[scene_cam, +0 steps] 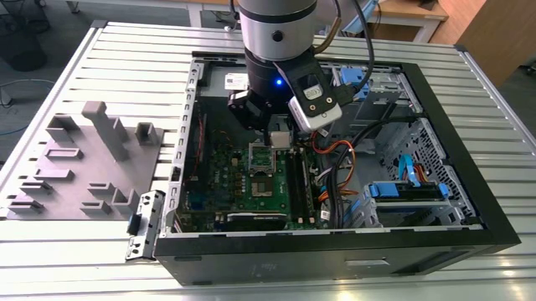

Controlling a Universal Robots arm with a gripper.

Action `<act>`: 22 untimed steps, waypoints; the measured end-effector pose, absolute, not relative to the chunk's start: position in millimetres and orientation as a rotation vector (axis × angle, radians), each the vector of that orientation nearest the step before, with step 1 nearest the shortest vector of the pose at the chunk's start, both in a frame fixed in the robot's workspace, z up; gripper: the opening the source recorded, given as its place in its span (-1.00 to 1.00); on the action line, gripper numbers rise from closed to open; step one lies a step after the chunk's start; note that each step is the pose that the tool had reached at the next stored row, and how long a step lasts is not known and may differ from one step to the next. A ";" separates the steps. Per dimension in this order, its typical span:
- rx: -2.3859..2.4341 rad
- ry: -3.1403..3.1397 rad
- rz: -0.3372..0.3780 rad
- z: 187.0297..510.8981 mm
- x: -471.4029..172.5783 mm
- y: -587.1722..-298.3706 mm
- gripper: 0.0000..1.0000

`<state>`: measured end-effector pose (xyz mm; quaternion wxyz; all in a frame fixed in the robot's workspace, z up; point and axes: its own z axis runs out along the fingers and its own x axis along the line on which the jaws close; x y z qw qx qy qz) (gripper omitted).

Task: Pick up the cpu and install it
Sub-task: 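Place the cpu into insertion slot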

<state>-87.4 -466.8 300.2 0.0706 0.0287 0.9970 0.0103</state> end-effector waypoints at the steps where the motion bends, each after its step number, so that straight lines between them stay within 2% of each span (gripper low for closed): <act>1: 0.087 2.998 0.031 300.2 -87.3 -466.8 -0.06; 22: 0.092 2.987 0.029 300.2 -87.4 -466.8 -0.06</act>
